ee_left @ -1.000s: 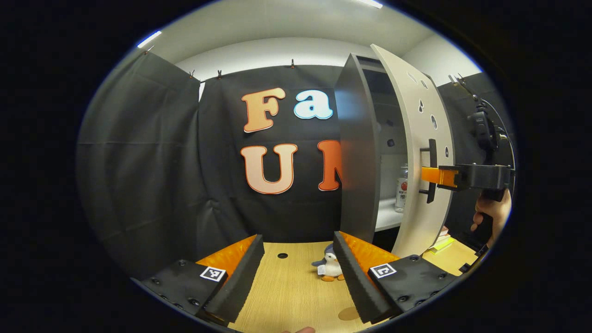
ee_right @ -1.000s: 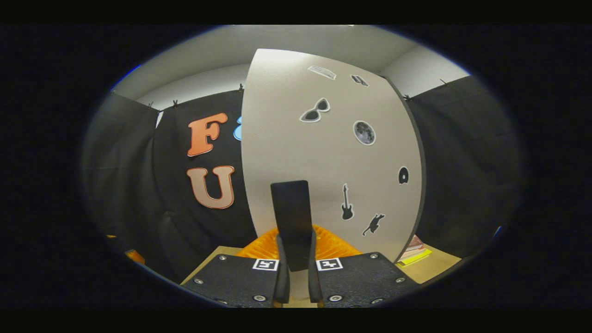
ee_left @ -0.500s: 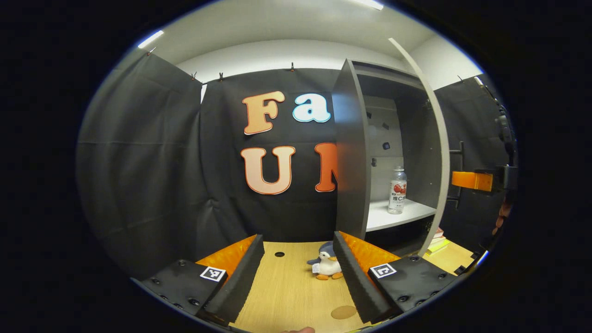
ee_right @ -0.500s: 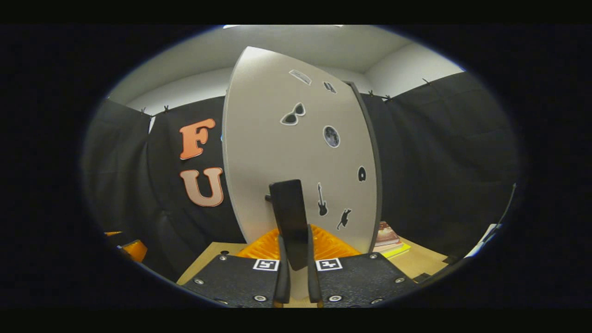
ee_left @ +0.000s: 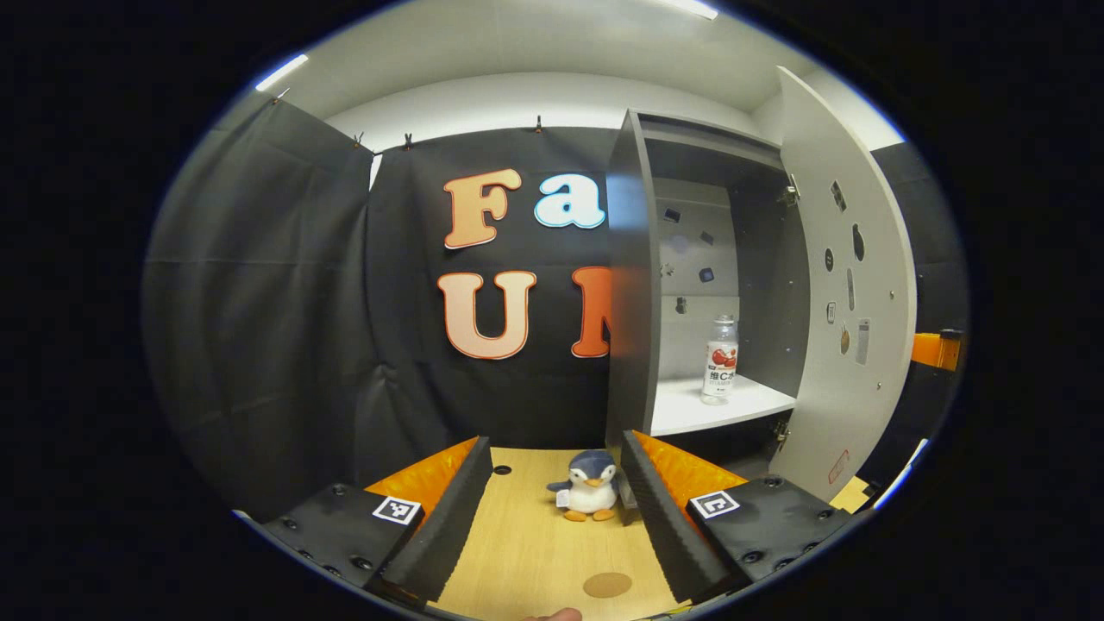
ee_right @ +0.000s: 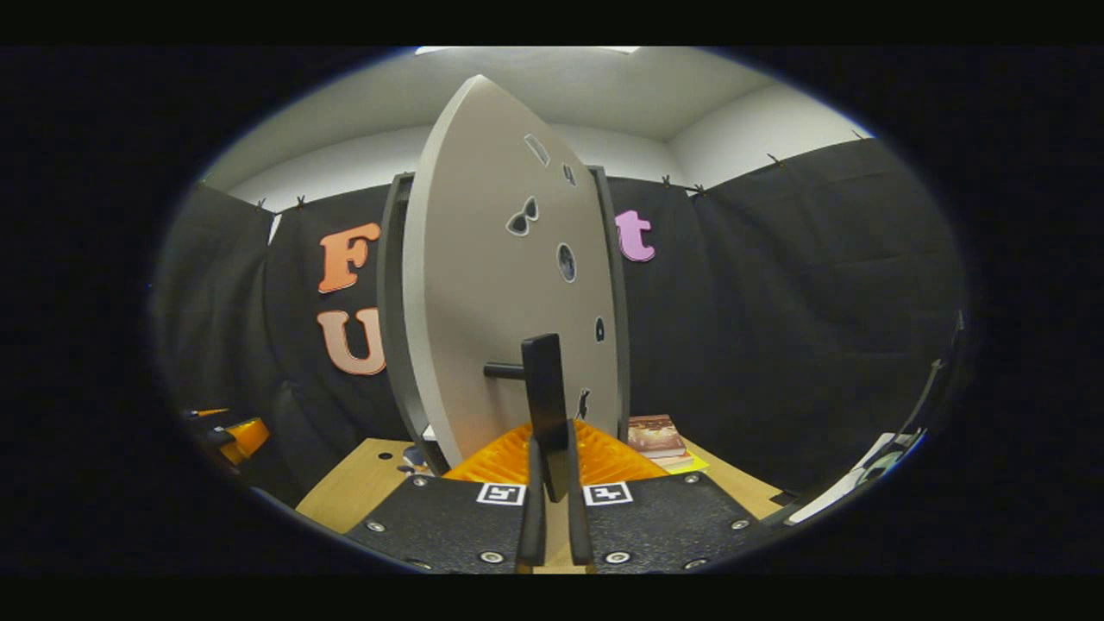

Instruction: Open the cabinet door with the right hand, grasp the bottle in the cabinet with the left hand and place it on the coaster, then close the cabinet door with the right hand.

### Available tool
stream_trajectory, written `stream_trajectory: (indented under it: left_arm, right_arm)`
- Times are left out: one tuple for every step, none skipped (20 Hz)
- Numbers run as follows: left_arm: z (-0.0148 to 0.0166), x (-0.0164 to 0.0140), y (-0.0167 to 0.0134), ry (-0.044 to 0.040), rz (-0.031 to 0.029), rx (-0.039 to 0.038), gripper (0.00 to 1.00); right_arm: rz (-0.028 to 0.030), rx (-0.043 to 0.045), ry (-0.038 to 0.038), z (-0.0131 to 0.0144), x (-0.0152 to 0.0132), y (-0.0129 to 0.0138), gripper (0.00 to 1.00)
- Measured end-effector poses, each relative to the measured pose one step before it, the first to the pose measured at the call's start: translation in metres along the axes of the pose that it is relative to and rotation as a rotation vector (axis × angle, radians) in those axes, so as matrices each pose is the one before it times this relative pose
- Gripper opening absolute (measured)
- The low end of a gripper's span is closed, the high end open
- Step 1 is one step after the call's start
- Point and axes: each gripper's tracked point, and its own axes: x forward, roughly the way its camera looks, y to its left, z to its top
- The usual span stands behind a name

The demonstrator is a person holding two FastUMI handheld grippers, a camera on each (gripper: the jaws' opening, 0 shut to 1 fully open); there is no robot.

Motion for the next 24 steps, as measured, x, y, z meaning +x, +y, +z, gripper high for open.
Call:
stream_trajectory:
  left_arm:
    - [-0.00014,-0.00196,-0.00626,-0.00109,-0.00138,-0.00388,0.95]
    - [0.00072,-0.00157,-0.00366,-0.00064,0.00471,0.00131,0.96]
    - [0.00106,-0.00048,-0.00566,-0.00036,-0.0011,0.00277,0.98]
    - [0.00061,-0.00197,-0.00541,-0.00164,0.0014,0.0042,0.98]
    - [0.00134,-0.00094,-0.00334,-0.00164,0.00282,0.00351,0.98]
    - [-0.00024,-0.00166,-0.00488,-0.00016,-0.00033,0.00196,0.98]
    - [0.00124,-0.00094,-0.00369,-0.00315,-0.0006,-0.00029,1.0]
    - [0.00147,0.00006,-0.00326,-0.00073,0.00024,-0.0017,0.95]
    - [-0.00126,-0.00083,-0.00462,0.00397,-0.00025,-0.00084,0.95]
    - [-0.00098,-0.00247,-0.00363,0.00365,0.00159,-0.00083,1.0]
    - [-0.00055,-0.00155,-0.00252,0.00287,0.00102,-0.00178,0.95]
    - [-0.00152,-0.00153,-0.00217,0.00396,0.00522,-0.00052,0.95]
    - [-0.00071,-0.00142,-0.00229,0.00131,0.00244,0.00021,0.98]
    - [0.00009,-0.0015,-0.003,0.00131,0.00378,0.00229,0.98]
    - [-0.00019,-0.00126,-0.00198,0.00041,0.00266,0.0022,0.98]
    - [-0.00006,-0.00202,-0.00288,-0.0005,0.00306,0.00319,0.98]
    - [0.00153,-0.00118,-0.00193,-0.00403,0.00172,0.00064,0.95]
    - [0.00234,-0.00152,-0.00411,-0.0056,-0.00208,0.00021,0.95]
    - [0.00084,-0.00211,-0.00196,-0.00366,0.00081,0.00249,0.95]
    - [0.00085,-0.00205,-0.00254,-0.00235,-0.00182,-0.00057,0.96]
    - [-0.00048,-0.00037,-0.00325,0.00336,-0.00269,-0.00229,0.98]
    - [-0.00101,-0.00135,-0.00299,0.00342,-0.00154,0.0001,0.99]
    - [0.00008,-0.00014,-0.00193,0.00183,-0.00062,0.00059,1.0]
    - [0.00069,-0.00151,-0.0027,0.00131,-0.00091,0.00035,0.95]
  right_arm:
    - [0.00785,0.00771,-0.00078,0.0,-0.0015,-0.00239,0.12]
    - [0.00963,0.00824,0.0007,0.00025,-0.00114,-0.00133,0.1]
    - [0.00794,0.00337,-0.00271,0.00038,0.00001,-0.00295,0.1]
    - [0.00723,-0.00189,-0.0017,0.00011,-0.00009,-0.00295,0.08]
    - [0.0107,-0.00401,-0.00192,0.00015,-0.00038,-0.0022,0.08]
    - [0.0104,0.00432,-0.00074,0.00012,0.00046,-0.00246,0.1]
    - [0.01174,0.0083,-0.00214,0.00015,-0.00077,-0.00178,0.1]
    - [0.01309,0.00502,-0.00204,0.00074,-0.00067,-0.00139,0.1]
    - [0.00815,0.00801,-0.00403,0.00034,-0.00072,-0.00243,0.08]
    - [0.00905,0.00594,-0.0037,-0.00009,0.0004,-0.00219,0.08]
    - [0.00789,0.00987,-0.00358,0.00031,-0.00038,-0.00279,0.08]
    - [0.00659,0.00621,-0.0038,0.00067,-0.00006,-0.00172,0.1]
    - [0.00849,-0.00105,-0.00199,0.00034,0.00021,-0.00205,0.08]
    - [0.00651,0.00003,0.00085,-0.00002,0.00029,-0.00281,0.07]
    - [0.00513,0.00777,-0.0005,0.00024,-0.00055,-0.00192,0.07]
    - [0.00236,0.00539,0.00207,-0.00026,0.00092,-0.00188,0.07]
    - [0.00136,-0.00054,0.00022,0.00068,-0.00022,-0.00259,0.07]
    - [0.00074,-0.00128,-0.00413,0.00092,0.00032,-0.00234,0.07]
    - [0.00333,-0.00425,-0.01077,0.00142,-0.00016,-0.00269,0.1]
    - [0.00524,-0.00197,-0.00393,-0.00019,0.0012,-0.00247,0.1]
    - [0.00064,0.01578,-0.00622,0.00127,-0.00027,-0.00206,0.1]
    - [0.00117,0.00934,-0.00496,0.0004,0.00055,-0.00084,0.1]
    - [0.00005,0.00198,0.0003,-0.00054,0.00019,-0.00288,0.07]
    - [-0.0059,-0.0001,0.00061,0.00002,0.00039,-0.00295,0.05]
